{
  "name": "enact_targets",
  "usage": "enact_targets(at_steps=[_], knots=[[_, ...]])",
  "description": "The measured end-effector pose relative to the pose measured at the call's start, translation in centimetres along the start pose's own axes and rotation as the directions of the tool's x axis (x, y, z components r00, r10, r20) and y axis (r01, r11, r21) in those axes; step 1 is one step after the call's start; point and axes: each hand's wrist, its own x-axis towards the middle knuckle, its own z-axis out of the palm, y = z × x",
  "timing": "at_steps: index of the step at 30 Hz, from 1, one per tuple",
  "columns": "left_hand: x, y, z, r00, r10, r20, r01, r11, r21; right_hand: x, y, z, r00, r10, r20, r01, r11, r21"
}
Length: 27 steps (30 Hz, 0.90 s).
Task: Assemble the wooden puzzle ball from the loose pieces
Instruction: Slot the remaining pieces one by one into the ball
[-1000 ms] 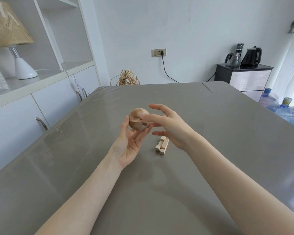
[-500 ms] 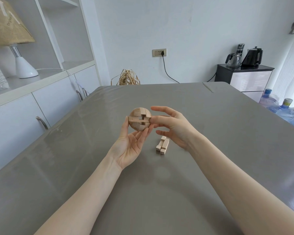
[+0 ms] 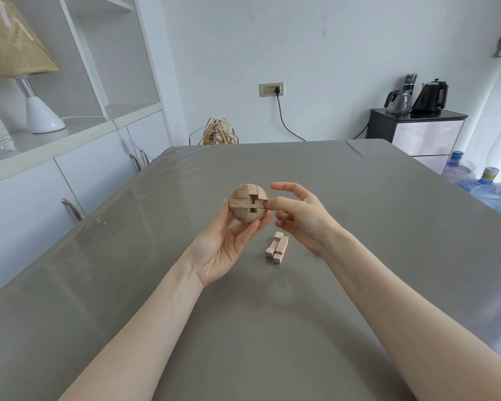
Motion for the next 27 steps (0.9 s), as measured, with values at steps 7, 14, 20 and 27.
enact_targets(at_steps=[7, 14, 20, 27], knots=[[0.02, 0.2, 0.03, 0.979, 0.165, -0.116, -0.125, 0.949, 0.291, 0.49, 0.29, -0.52, 0.998, -0.001, -0.067, -0.001, 1.0, -0.023], [-0.05, 0.22, 0.37, 0.958, 0.258, -0.123, -0.166, 0.853, 0.494, 0.72, 0.44, -0.6, 0.992, -0.002, -0.124, -0.003, 0.999, -0.046], [-0.11, 0.45, 0.22, 0.947, 0.282, -0.151, -0.157, 0.82, 0.551, 0.72, 0.45, -0.61, 0.993, 0.005, -0.121, -0.015, 0.997, -0.08], [-0.12, 0.68, -0.22, 0.95, 0.244, -0.195, -0.094, 0.818, 0.568, 0.72, 0.46, -0.56, 0.992, 0.017, -0.125, -0.035, 0.988, -0.148]])
